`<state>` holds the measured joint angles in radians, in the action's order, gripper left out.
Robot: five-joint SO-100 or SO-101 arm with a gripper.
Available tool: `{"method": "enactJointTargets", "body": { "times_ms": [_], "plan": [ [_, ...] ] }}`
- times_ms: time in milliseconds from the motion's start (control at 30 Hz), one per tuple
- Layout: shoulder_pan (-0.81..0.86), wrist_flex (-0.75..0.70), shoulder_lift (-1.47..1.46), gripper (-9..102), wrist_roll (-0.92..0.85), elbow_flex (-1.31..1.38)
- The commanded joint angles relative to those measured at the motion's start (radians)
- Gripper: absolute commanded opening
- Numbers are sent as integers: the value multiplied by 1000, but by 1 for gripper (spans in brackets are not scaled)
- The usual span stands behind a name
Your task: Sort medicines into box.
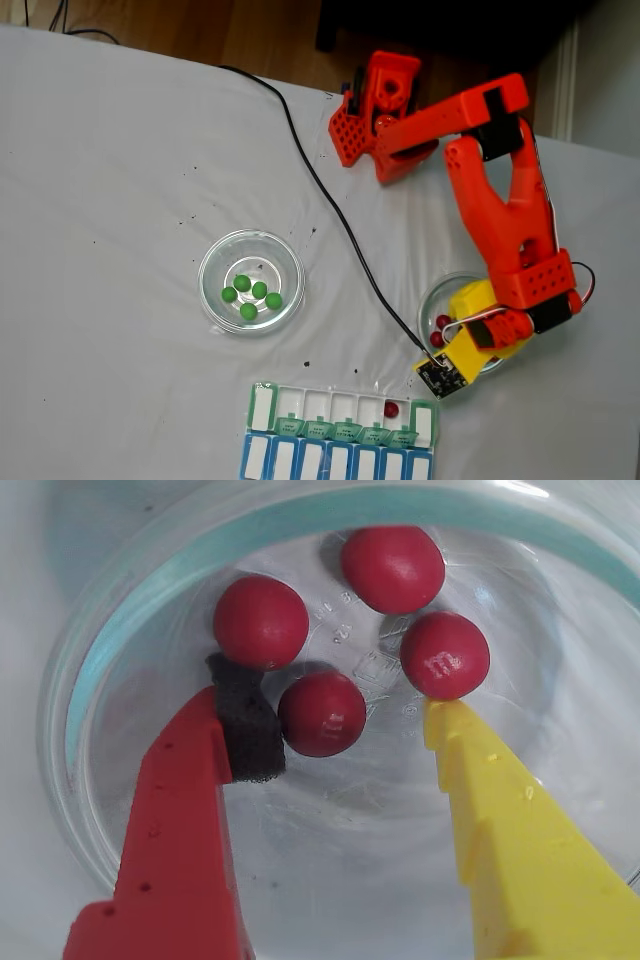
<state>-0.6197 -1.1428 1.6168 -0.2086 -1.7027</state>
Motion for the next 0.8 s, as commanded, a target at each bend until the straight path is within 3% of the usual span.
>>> {"method": "enactJointTargets", "body": {
  "times_ms": [0, 767],
  "plan": [
    [-26, 34, 5, 25, 3, 14],
    [-32, 51, 3, 17, 20, 9]
  ]
}}
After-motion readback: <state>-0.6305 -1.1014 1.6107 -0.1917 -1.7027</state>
